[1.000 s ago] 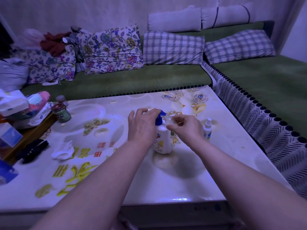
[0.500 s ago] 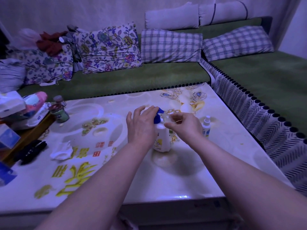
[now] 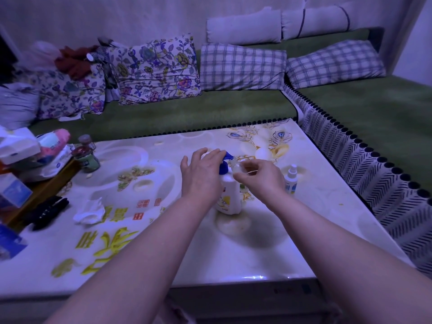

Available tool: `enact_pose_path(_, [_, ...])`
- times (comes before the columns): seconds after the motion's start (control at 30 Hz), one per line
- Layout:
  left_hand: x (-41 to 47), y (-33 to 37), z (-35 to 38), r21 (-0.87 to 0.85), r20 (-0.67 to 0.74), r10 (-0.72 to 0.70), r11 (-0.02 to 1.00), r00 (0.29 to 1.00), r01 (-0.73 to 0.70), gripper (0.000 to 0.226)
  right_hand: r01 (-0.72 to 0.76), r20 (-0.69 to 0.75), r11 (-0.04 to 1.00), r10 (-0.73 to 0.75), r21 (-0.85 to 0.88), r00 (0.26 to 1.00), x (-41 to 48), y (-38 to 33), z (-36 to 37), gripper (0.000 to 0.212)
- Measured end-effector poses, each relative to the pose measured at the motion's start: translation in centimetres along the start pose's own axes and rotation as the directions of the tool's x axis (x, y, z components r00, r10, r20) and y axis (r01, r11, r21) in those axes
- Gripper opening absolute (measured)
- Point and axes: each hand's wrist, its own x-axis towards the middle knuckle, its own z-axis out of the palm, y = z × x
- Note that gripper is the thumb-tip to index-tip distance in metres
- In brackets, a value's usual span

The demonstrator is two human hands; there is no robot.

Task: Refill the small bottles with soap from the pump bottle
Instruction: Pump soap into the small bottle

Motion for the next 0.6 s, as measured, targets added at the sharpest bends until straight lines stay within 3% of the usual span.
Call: enact_pose_path(0.6, [-0.30,-0.15,0.66,0.031,-0.043,0.007,0.999,0.999,-0.006,0.068,0.009,0.003,1.000,-0.009,-0.018,1.000,0.17,0.10,-0.15,0.030])
